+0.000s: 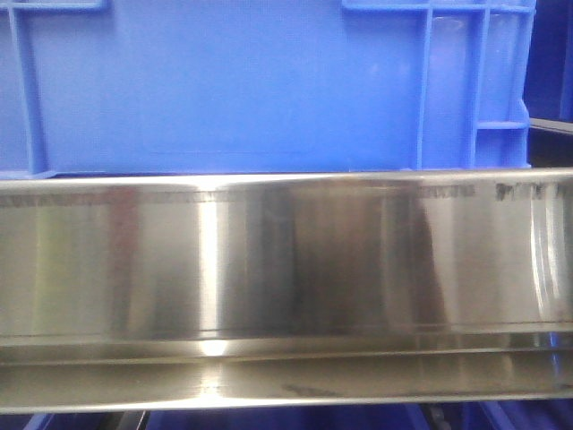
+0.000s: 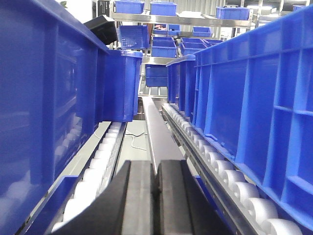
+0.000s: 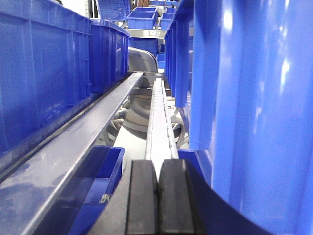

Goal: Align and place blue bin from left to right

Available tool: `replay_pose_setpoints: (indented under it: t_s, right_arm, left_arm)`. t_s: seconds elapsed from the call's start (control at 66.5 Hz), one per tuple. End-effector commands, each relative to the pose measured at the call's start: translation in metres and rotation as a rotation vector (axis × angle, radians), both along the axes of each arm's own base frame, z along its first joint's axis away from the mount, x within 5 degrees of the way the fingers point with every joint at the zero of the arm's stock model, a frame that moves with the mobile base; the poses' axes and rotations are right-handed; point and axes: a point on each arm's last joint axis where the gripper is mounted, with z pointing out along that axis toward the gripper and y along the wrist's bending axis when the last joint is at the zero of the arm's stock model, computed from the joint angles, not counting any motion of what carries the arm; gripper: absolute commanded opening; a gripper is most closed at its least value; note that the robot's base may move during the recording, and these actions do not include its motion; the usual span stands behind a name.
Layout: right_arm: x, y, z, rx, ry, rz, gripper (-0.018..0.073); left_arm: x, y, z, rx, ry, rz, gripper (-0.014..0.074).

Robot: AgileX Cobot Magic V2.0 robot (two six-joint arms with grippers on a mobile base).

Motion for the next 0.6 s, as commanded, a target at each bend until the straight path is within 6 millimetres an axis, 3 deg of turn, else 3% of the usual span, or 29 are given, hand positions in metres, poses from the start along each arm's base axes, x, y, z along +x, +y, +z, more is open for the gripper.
replay_pose_setpoints:
  t_s: [0.0, 0.587]
  right_arm:
    - [-0.0004, -0.0001, 0.0026, -0.006, -0.026, -0.001, -0.0162]
    - [-0.0004, -0.0002, 0.0029, -0.013, -0.030, -0.003, -0.0162]
  left_arm:
    - [-0.0003, -0.0003, 0.0021, 0.001, -0.012, -0.005, -0.0081]
    - [-0.0006, -0.0002, 0.0042, 0.001, -0.035, -0.005, -0.0081]
